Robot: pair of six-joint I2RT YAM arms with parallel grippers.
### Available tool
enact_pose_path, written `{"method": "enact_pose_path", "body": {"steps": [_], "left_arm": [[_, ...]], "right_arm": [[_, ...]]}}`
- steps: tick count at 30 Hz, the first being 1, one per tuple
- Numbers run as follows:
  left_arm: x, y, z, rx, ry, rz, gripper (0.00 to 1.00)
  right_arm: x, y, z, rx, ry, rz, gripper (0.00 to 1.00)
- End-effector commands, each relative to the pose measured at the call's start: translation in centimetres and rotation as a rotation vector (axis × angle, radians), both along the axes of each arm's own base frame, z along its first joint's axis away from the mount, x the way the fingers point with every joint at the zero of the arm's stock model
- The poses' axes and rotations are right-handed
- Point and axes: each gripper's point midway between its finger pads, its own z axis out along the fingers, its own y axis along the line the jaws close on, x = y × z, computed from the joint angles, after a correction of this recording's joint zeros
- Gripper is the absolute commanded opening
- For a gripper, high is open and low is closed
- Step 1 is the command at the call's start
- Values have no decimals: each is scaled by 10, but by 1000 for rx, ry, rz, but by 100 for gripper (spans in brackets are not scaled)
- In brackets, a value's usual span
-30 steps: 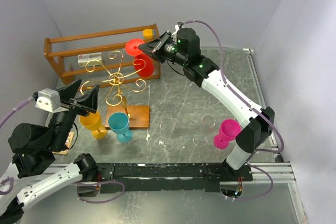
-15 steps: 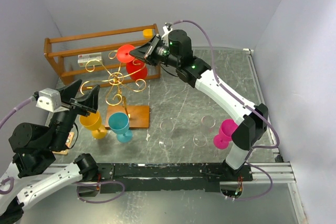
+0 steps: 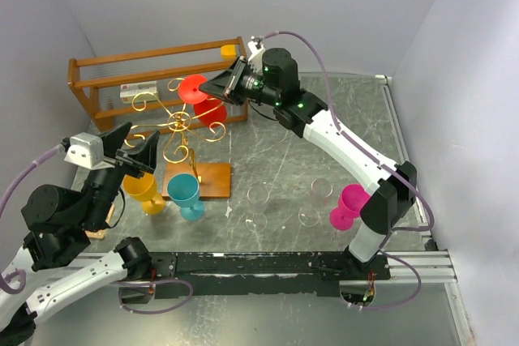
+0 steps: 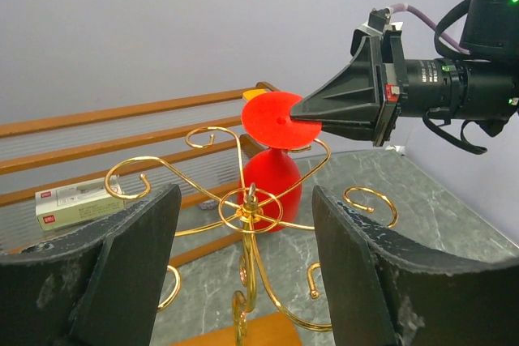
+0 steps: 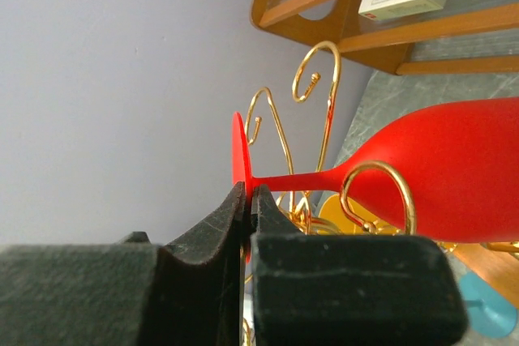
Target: Place the wine glass upside down on the wine glass rack
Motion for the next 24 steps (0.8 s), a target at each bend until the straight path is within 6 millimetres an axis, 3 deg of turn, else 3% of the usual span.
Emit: {"method": "enact_pose_path", "body": {"steps": [1,24], "left_arm": [[-1,0,6,4,-11,-5,77],[4,-8,2,31,12,-11,77]], "right_arm": [[-17,-11,21,27,-62,17,0],[-7,-56,14,-56,-80,-216,0]]}}
